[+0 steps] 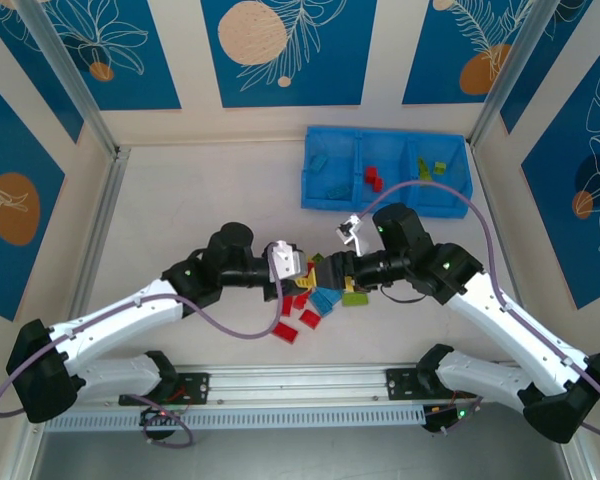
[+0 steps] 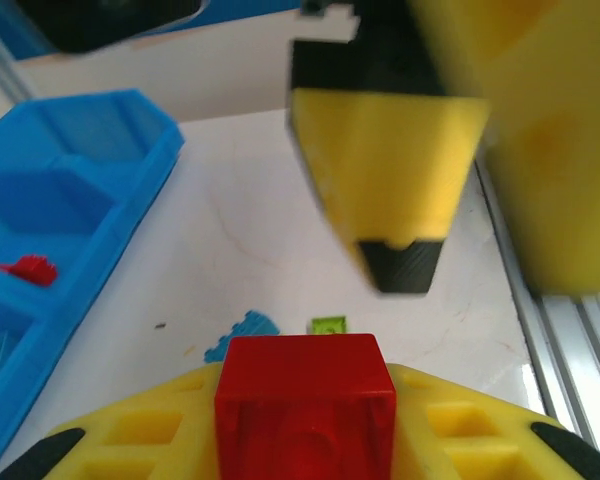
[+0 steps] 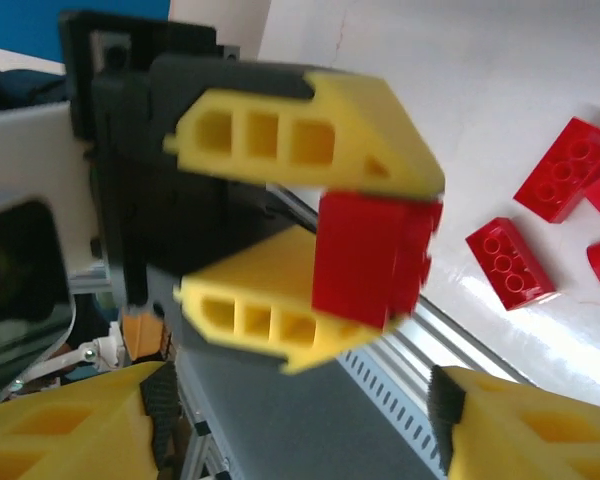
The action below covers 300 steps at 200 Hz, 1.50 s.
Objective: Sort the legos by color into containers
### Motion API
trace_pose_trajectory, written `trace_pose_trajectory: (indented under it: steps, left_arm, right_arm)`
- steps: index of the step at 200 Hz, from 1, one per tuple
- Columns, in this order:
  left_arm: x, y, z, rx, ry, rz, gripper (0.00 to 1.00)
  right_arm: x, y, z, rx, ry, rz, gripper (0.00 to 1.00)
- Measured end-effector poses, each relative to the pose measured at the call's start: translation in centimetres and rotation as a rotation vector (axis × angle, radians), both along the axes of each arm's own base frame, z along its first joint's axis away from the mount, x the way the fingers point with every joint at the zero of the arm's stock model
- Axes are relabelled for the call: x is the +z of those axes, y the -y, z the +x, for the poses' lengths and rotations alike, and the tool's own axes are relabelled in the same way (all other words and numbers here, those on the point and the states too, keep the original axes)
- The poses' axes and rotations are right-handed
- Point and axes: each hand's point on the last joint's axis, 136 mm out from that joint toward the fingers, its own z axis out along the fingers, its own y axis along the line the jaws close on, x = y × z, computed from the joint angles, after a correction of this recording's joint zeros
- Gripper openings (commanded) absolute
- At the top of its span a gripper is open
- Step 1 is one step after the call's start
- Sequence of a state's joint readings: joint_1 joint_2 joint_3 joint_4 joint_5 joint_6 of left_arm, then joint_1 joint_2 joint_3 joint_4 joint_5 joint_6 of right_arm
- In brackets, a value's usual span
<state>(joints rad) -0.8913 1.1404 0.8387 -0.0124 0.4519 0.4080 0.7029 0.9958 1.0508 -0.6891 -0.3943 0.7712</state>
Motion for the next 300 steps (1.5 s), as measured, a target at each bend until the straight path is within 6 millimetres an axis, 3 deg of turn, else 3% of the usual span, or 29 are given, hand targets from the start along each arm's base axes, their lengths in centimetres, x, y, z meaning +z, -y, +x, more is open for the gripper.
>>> trace_pose_trajectory:
  steps: [54, 84, 113, 127, 151, 198, 209, 223, 236, 271, 300]
  left_arm:
    - [0.2, 0.8, -0.7, -0.033, 0.025, 0.014, 0.35]
    - [-0.1, 0.8, -0.7, -0.024, 0.026, 0.025, 0.34]
    - [-0.4, 0.9, -0.5, -0.009, 0.028, 0.037, 0.34]
    - [-0.4, 0.9, -0.4, -0.002, 0.032, 0.040, 0.35]
    - [-0.4, 1.0, -0.3, 0.013, 0.041, 0.046, 0.35]
    - [-0.7, 1.1, 0.3, 0.039, 0.045, 0.062, 0.36]
    - [-0.7, 1.1, 0.3, 0.045, 0.044, 0.064, 0.44]
    - [-0.4, 1.3, 0.4, 0.047, 0.046, 0.050, 0.75]
    - [0.5, 1.8, 0.0, 0.033, 0.061, 0.020, 0.87]
    - [1.6, 2.0, -0.2, 0.030, 0.074, -0.012, 1.00]
    - [2.6, 0.8, -0.4, 0.071, 0.084, -0.044, 1.00]
  right_arm:
    - [-1.1, -0.8, 0.7, -0.006, -0.023, -0.020, 0.50]
    - [-1.8, -0.6, 0.9, -0.033, -0.035, -0.050, 0.35]
    - [-2.3, -0.4, 1.2, -0.064, -0.031, -0.077, 0.34]
    - [-2.4, -0.4, 1.4, -0.077, -0.030, -0.082, 0.40]
    - [-2.4, -0.4, 1.6, -0.094, -0.028, -0.083, 0.41]
    - [-2.9, -0.3, 2.1, -0.128, -0.006, -0.109, 0.27]
    - [-2.9, -0.2, 2.2, -0.135, 0.006, -0.115, 0.25]
    - [-2.7, -0.2, 2.4, -0.150, 0.026, -0.114, 0.24]
    - [-2.6, 0.1, 2.8, -0.174, 0.044, -0.122, 0.24]
    - [-2.6, 2.7, 5.7, -0.329, 0.076, -0.151, 0.24]
    - [-3.2, 8.3, 11.1, -0.568, 0.106, -0.226, 0.23]
